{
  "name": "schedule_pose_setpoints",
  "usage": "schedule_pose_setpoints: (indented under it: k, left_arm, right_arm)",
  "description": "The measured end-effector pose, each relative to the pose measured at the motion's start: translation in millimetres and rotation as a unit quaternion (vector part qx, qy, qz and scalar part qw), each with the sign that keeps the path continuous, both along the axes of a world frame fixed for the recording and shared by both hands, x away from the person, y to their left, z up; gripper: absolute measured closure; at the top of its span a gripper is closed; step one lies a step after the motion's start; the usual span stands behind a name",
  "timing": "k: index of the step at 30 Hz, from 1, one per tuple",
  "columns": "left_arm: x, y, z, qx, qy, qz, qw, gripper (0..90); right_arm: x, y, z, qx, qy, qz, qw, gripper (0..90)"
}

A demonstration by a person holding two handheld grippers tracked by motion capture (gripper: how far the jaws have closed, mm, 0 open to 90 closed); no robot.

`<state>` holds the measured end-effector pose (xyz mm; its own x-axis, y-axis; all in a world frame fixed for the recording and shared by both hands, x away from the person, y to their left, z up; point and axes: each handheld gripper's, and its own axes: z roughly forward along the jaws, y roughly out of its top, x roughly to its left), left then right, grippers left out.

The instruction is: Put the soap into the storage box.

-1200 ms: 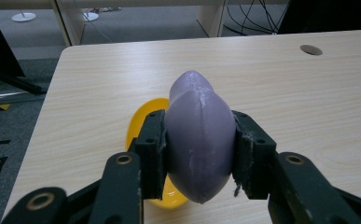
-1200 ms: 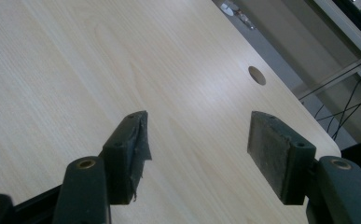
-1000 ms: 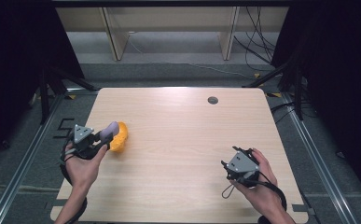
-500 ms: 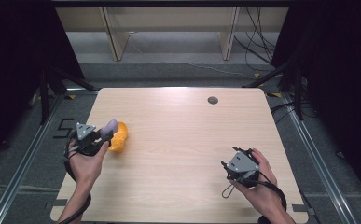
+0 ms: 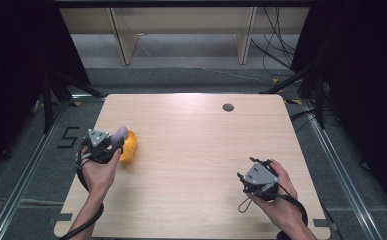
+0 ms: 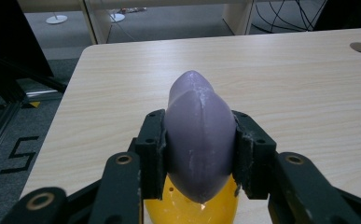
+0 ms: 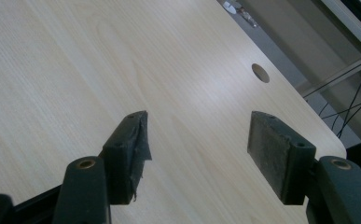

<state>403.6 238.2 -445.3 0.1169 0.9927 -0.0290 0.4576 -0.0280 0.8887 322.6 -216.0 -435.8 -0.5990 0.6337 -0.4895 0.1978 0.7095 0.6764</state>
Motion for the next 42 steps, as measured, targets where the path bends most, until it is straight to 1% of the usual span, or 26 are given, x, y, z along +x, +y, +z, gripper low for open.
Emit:
schedule_pose_setpoints:
  k: [5,12,13,17,18,20,22,24,25,26,27,30,31,34,36,38,40,42]
  left_arm:
    - [4.3,-0.7,-8.8,0.01,0.006,0.007,0.9999,59.0]
    - [8.5,-1.4,-21.2,0.013,0.008,0.014,0.9998,59.0]
    - [9.0,-1.3,-22.2,0.016,0.009,0.012,0.9998,59.0]
    - [11.2,-2.5,-26.1,0.014,0.01,0.014,0.9998,58.9]
    - [11.6,-2.8,-27.2,0.01,0.01,0.015,0.9998,58.9]
    - [12.3,-3.0,-28.8,0.013,0.011,0.013,0.9998,58.9]
    - [12.9,-3.1,-30.6,0.01,0.013,0.014,0.9998,58.8]
    - [13.4,-3.7,-32.7,0.012,0.016,0.015,0.9997,58.8]
    - [13.8,-4.3,-33.9,0.008,0.017,0.015,0.9997,58.8]
    - [13.9,-4.7,-34.8,0.01,0.017,0.013,0.9997,58.7]
    - [13.9,-5.6,-35.5,0.014,0.016,0.014,0.9997,58.8]
    - [14.5,-6.5,-35.9,0.014,0.016,0.013,0.9997,58.7]
    - [14.7,-6.4,-36.0,0.017,0.017,0.012,0.9996,58.7]
    - [14.6,-6.5,-36.2,0.012,0.023,0.011,0.9996,58.5]
    - [14.3,-5.8,-36.0,0.008,0.029,0.012,0.9995,58.4]
    - [13.9,-4.1,-35.7,0.009,0.038,0.01,0.9992,58.3]
    - [13.1,-3.2,-34.6,0.001,0.035,0.011,0.9993,57.4]
    - [11.6,-1.3,-30.3,-0.001,0.032,0.01,0.9994,54.1]
  right_arm:
    - [0.2,-0.4,-0.1,0.0,0.0,-0.001,1.0,39.0]
    - [0.2,-0.7,-0.2,-0.001,0.0,-0.001,1.0,39.0]
    - [0.2,-0.6,-0.3,-0.001,0.0,-0.001,1.0,39.0]
    - [-0.3,-0.1,-0.4,-0.001,0.003,0.002,1.0,39.0]
    - [-0.3,0.0,-0.4,-0.001,0.003,0.002,1.0,39.0]
    - [-0.9,0.1,-0.5,-0.002,0.006,0.003,1.0,39.0]
    - [-1.0,0.0,-0.6,-0.002,0.006,0.004,1.0,39.0]
    - [-1.2,0.1,-0.7,-0.001,0.006,0.004,1.0,39.0]
    - [-1.2,0.1,-0.6,-0.001,0.006,0.005,1.0,39.0]
    - [-1.2,0.1,-0.6,-0.002,0.006,0.005,1.0,39.1]
    - [-1.2,0.1,-0.6,-0.002,0.006,0.005,1.0,39.0]
    - [-1.5,0.2,-0.5,-0.002,0.005,0.005,1.0,39.0]
    - [-1.6,0.1,-0.4,-0.002,0.006,0.006,1.0,39.1]
    - [-1.4,0.1,-0.7,-0.001,0.006,0.005,1.0,39.0]
    - [-1.5,-0.1,-0.2,-0.003,0.005,0.005,1.0,39.0]
    - [-1.6,0.1,-0.7,-0.001,0.005,0.006,1.0,39.0]
    - [-1.6,0.2,-0.7,-0.002,0.006,0.006,1.0,39.0]
    - [-1.5,0.3,-0.4,-0.001,0.004,0.005,1.0,39.0]
